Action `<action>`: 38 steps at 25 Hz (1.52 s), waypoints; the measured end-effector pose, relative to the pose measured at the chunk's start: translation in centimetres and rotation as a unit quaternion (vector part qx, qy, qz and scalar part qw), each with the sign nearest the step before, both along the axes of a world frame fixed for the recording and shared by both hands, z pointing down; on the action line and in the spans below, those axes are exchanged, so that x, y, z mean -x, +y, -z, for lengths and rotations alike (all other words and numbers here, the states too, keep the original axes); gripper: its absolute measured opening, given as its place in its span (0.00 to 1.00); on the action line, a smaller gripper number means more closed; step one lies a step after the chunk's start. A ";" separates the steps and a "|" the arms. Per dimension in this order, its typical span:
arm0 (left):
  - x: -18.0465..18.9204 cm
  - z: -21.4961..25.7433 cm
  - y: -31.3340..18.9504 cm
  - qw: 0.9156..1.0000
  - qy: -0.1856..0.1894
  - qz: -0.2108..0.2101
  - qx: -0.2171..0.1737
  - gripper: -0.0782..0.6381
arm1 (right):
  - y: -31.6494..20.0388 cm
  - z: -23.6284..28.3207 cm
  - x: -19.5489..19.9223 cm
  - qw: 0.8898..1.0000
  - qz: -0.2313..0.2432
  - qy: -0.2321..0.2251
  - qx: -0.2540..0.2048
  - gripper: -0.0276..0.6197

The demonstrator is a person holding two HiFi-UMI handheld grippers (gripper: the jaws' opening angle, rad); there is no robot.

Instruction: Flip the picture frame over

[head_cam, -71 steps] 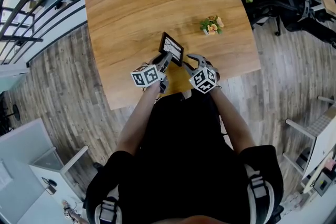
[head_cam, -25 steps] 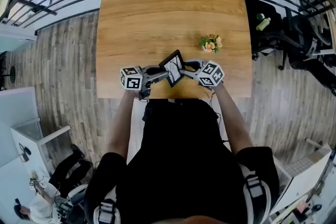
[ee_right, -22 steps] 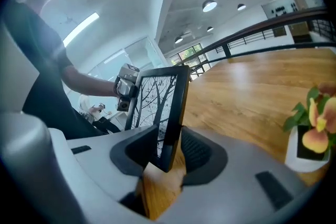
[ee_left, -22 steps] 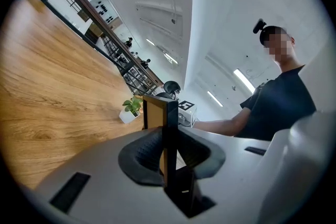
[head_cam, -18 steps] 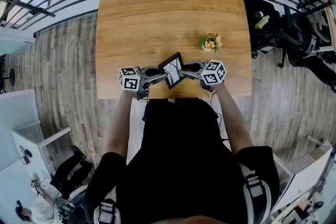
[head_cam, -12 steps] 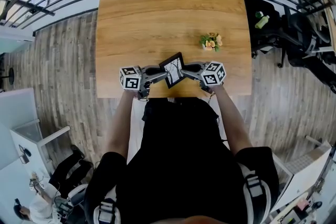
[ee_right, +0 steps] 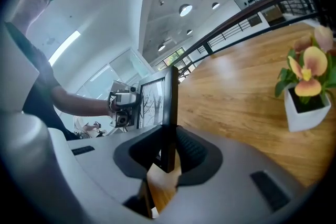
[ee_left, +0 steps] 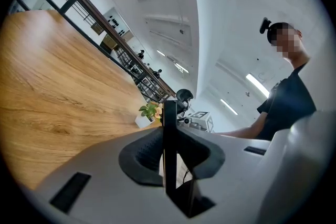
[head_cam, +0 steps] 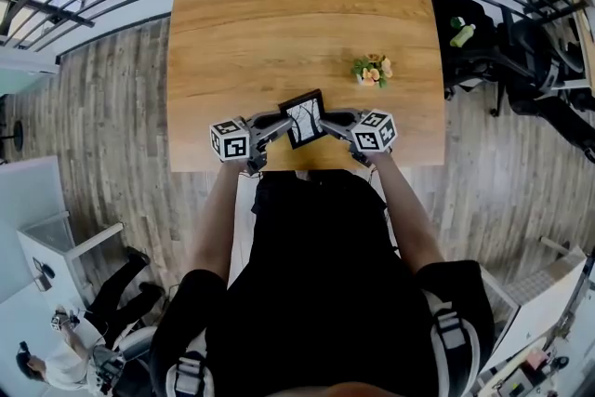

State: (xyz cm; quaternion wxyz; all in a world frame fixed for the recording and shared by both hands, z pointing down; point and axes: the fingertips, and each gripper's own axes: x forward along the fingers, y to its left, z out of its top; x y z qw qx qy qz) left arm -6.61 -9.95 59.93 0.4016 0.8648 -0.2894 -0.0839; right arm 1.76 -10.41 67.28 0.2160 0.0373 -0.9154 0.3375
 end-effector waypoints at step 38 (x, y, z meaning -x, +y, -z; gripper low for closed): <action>5.4 -8.9 -6.8 0.964 -0.182 0.159 0.112 0.25 | -3.2 -6.3 3.4 0.980 -0.166 0.097 0.043 0.19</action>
